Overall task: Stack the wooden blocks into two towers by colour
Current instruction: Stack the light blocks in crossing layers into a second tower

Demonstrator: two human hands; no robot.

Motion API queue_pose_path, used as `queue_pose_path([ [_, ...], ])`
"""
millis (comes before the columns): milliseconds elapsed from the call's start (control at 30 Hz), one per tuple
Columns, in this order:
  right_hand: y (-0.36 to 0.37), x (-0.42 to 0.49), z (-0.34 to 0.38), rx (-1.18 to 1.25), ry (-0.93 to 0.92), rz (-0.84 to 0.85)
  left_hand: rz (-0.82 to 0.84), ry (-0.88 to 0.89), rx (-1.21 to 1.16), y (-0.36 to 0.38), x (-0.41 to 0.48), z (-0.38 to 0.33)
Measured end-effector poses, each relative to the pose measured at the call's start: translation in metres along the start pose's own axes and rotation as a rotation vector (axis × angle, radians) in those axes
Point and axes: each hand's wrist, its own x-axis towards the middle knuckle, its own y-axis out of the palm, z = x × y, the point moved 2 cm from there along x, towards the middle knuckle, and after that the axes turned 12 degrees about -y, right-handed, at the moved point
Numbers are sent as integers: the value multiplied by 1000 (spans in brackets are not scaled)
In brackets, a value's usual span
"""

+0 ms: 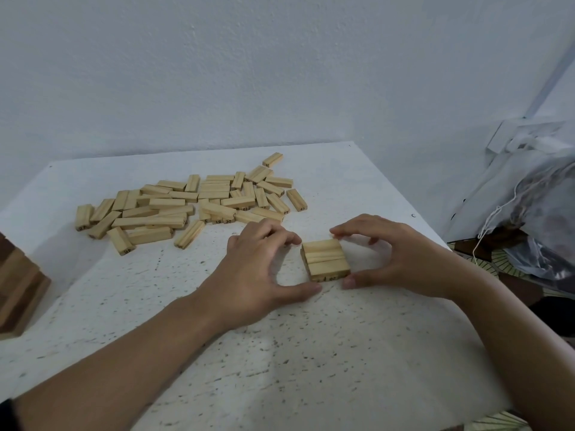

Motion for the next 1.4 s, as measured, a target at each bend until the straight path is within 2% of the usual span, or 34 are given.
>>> queue_pose_path([
  [1000, 3, 3, 4, -41, -9, -17, -12, -6, 44, 4, 4, -5],
  [1167, 4, 1, 9, -19, 51, 21, 36, -13, 74, -1, 0, -6],
  [1400, -1, -13, 25, -33, 213, 47, 129, -48, 269, -5, -15, -11],
])
